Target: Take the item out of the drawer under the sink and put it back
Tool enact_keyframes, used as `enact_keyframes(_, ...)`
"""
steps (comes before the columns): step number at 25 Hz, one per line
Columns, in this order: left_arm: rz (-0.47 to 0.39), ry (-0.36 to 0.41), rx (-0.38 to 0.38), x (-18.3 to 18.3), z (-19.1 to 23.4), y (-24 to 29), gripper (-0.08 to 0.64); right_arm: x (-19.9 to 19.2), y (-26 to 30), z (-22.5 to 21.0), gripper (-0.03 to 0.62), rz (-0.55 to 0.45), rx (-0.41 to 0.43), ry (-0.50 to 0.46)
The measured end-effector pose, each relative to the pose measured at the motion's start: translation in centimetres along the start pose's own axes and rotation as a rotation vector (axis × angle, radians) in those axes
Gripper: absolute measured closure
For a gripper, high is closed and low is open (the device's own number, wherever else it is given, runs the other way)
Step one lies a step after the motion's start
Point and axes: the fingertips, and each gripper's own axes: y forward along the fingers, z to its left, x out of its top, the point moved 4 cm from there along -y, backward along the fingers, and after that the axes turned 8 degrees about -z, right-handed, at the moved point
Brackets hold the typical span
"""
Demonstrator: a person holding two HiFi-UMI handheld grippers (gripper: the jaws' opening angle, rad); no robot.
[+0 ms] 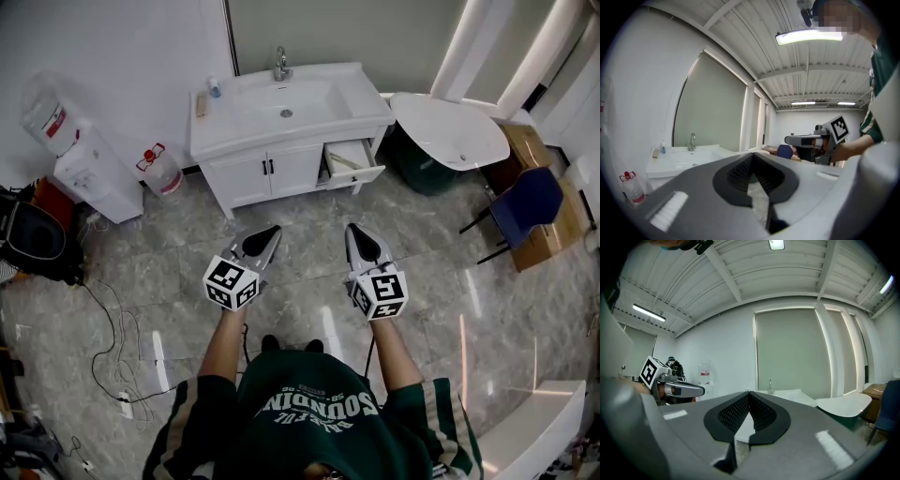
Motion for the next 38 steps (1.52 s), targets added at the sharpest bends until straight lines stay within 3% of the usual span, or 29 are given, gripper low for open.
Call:
enact_keyframes(12,0.025,-0.012,-0.01,-1.9,-3.8,4.5,0.511,-0.8,-2.4,-5.2,0.595,0.016,0.003,0.02)
enact_keyframes(20,0.02,-0.013,-0.038,-2.1,-2.4,8.7,0.511,-1.1,-0.4,-8.0,0.595,0.011,-0.018,0.025)
enact_keyframes(28,0.014,-0.041,-0.085,-3.3,2.6,15.9,0.511,-2.1,6.4,-11.6,0.595,0.031,-0.031,0.005)
enact_keyframes(38,0.034,-0.08,-0.154,-3.5,13.8,27.0,0.511,-2.6,21.1,-17.3,0.595,0.067,-0.078,-0.005)
